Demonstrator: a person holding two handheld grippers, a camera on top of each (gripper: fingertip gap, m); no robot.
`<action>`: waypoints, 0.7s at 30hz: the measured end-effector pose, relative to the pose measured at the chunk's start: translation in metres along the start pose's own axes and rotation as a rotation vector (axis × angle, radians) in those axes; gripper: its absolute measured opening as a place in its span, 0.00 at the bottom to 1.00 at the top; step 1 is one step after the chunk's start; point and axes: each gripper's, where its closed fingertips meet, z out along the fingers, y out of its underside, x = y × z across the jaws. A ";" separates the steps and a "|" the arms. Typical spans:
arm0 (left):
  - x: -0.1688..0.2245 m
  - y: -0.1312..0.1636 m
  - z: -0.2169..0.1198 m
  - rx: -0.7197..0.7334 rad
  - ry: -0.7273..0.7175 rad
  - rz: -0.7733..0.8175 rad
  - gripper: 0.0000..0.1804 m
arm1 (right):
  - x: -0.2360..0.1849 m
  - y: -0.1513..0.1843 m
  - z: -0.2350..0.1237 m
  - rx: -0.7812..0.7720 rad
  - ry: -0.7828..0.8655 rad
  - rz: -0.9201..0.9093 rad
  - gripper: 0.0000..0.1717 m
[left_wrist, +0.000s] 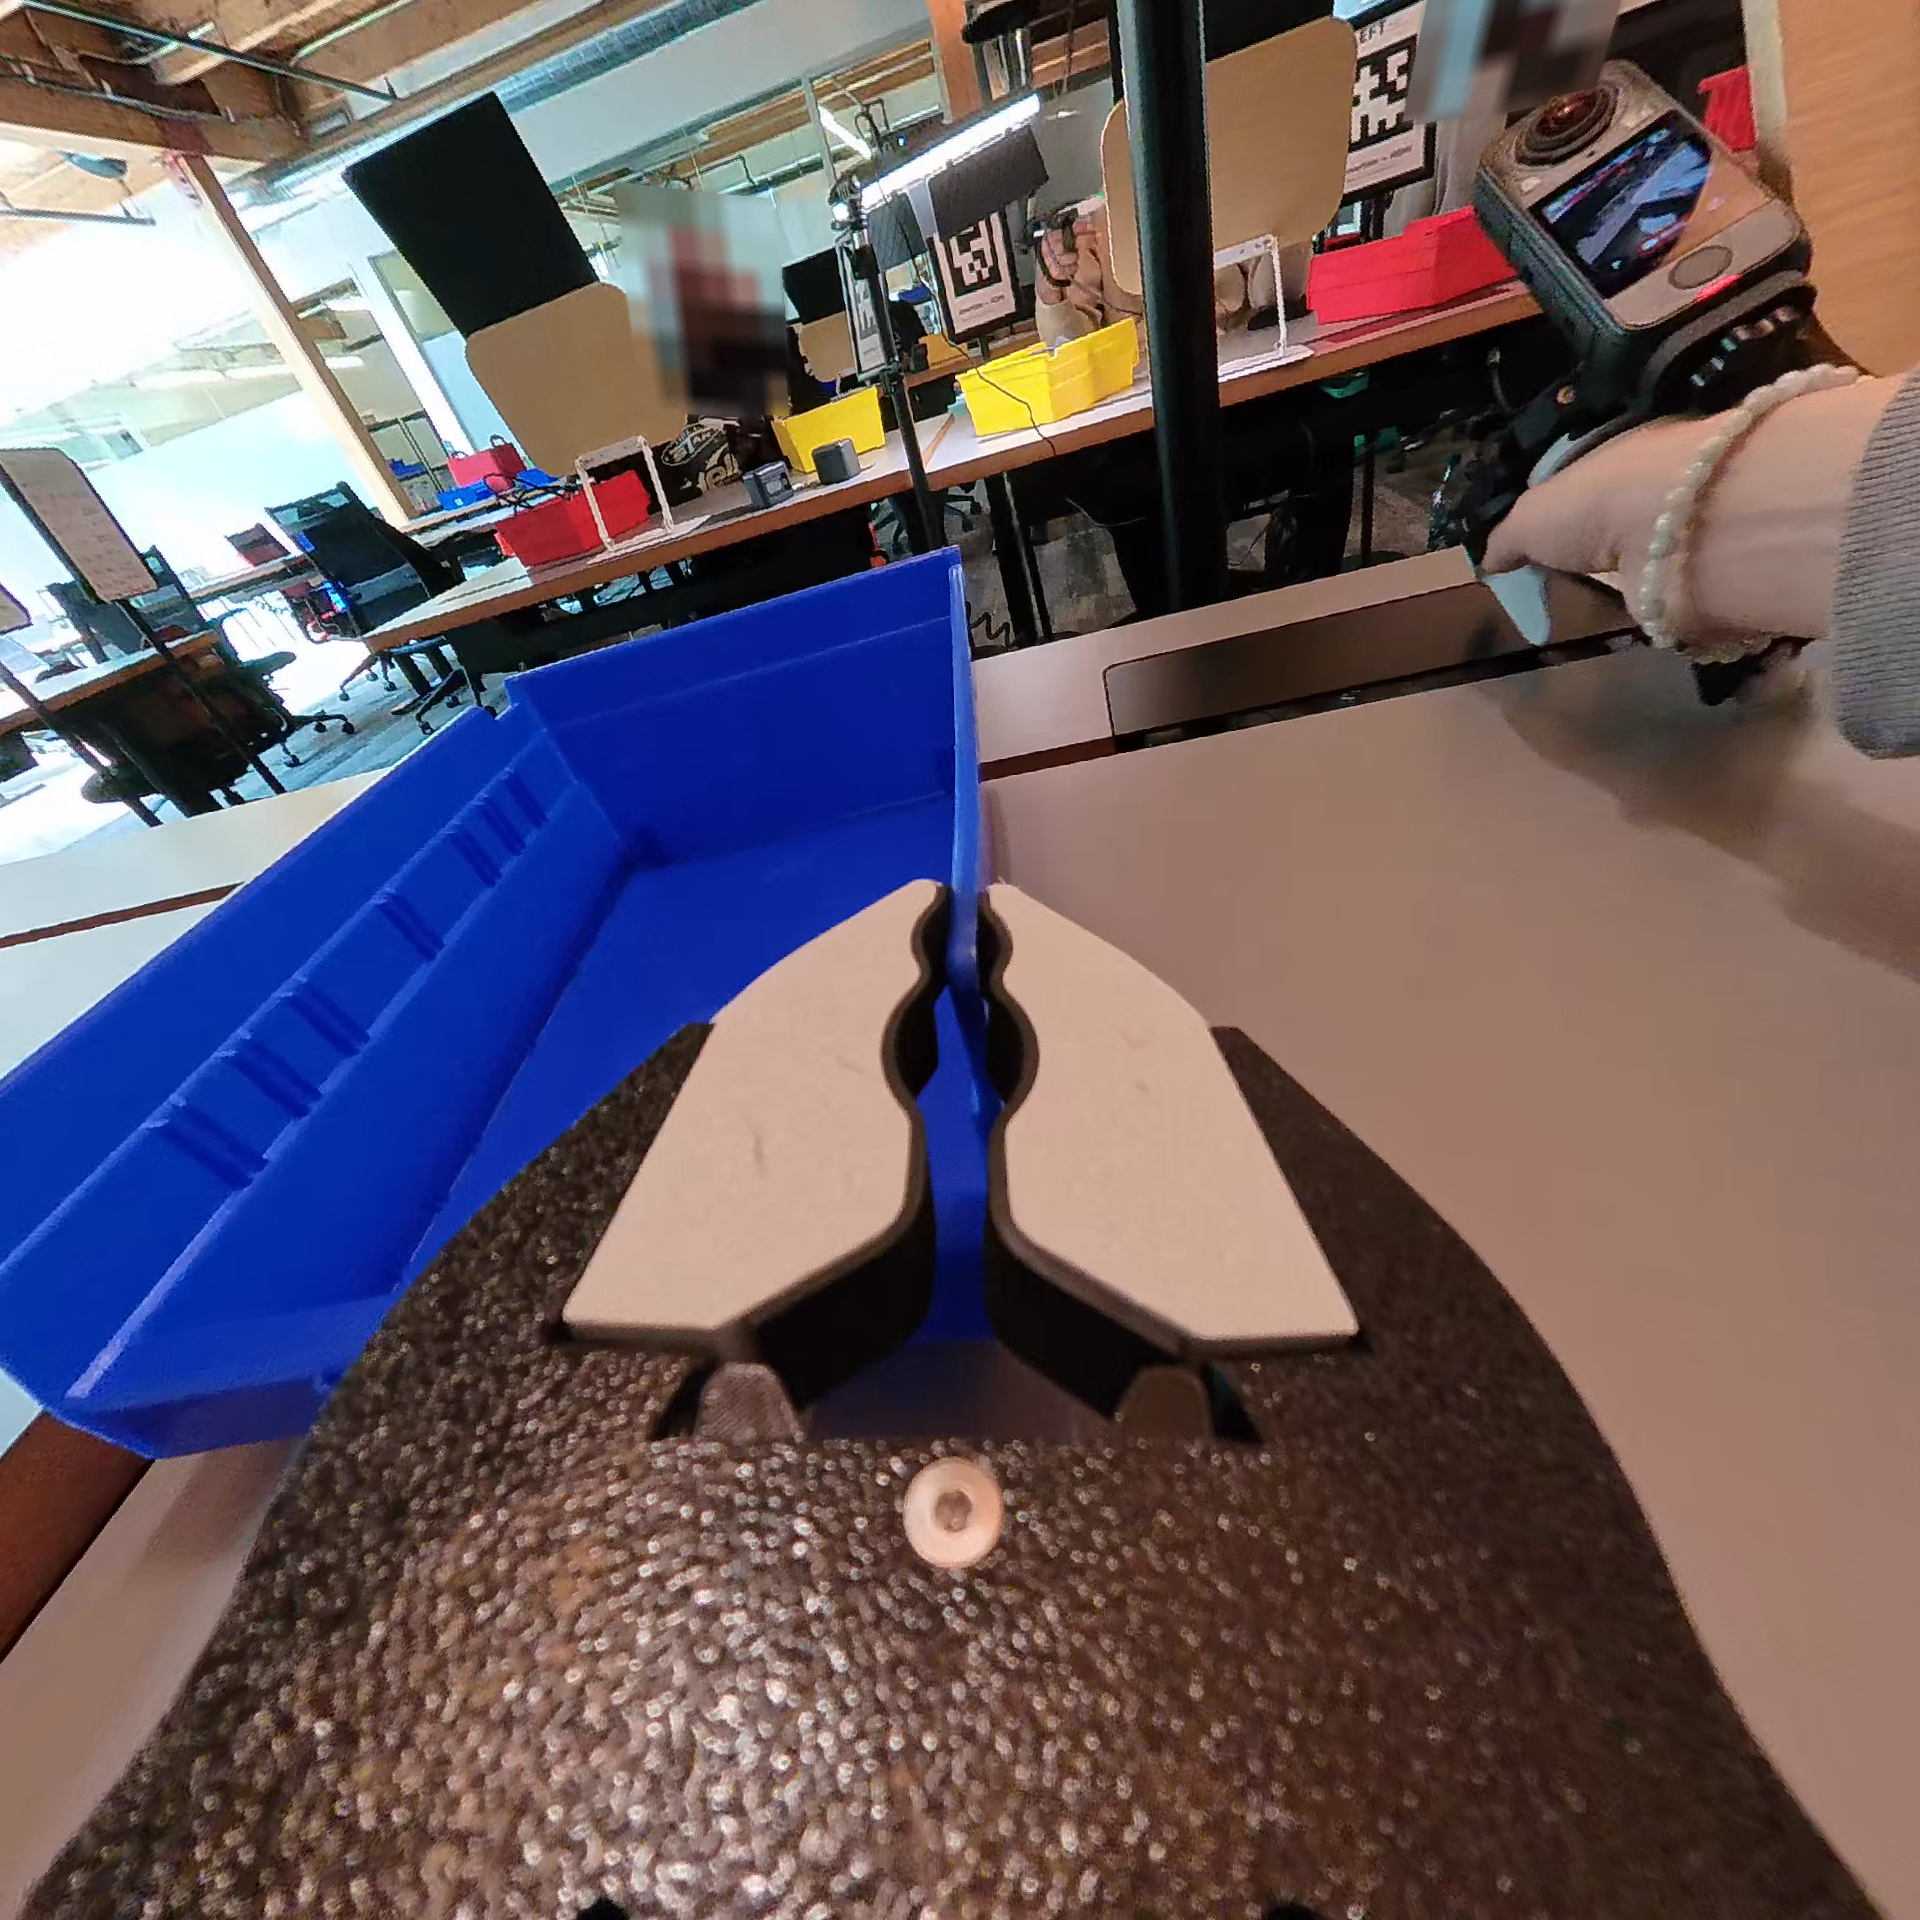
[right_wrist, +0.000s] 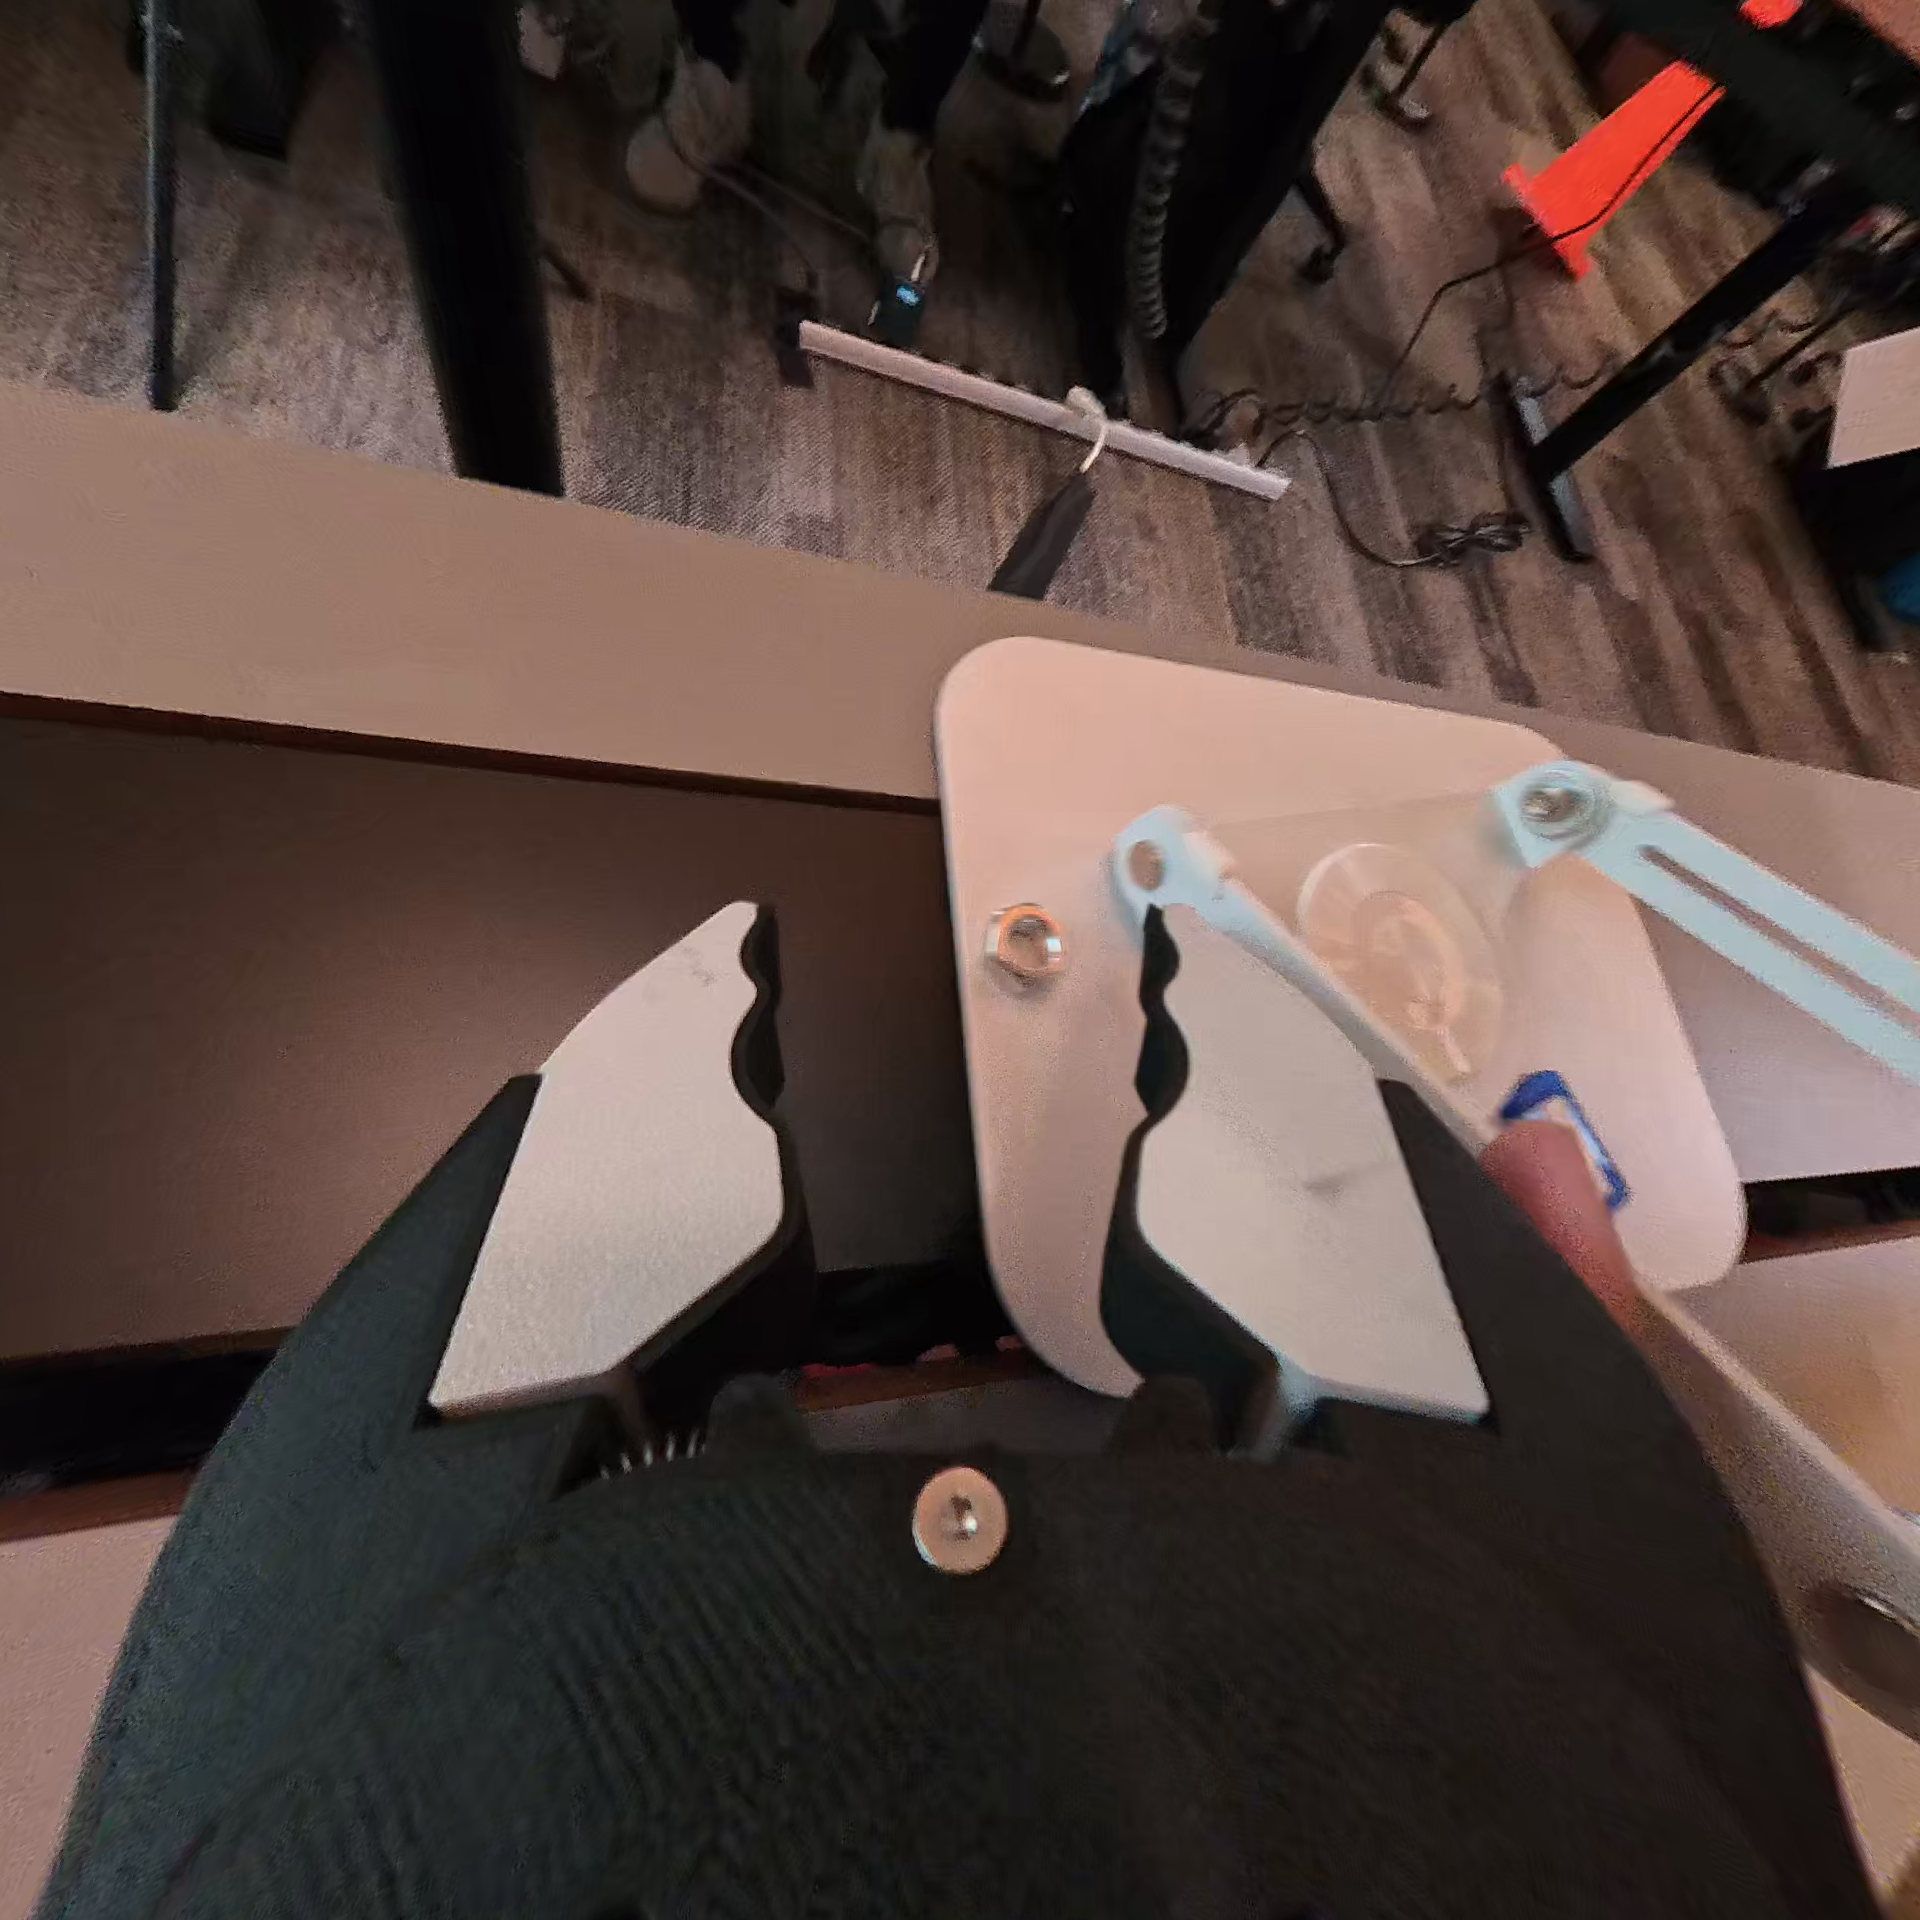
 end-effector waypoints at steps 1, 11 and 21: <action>0.001 0.000 0.000 0.003 0.002 0.008 0.02 | 0.008 -0.001 -0.002 0.026 0.021 0.002 0.42; 0.003 -0.001 -0.001 0.012 0.005 0.028 0.02 | 0.040 0.009 -0.030 0.109 -0.160 -0.014 0.54; 0.003 -0.002 -0.002 0.019 0.012 0.024 0.02 | -0.018 -0.025 -0.035 0.125 -0.464 -0.214 0.43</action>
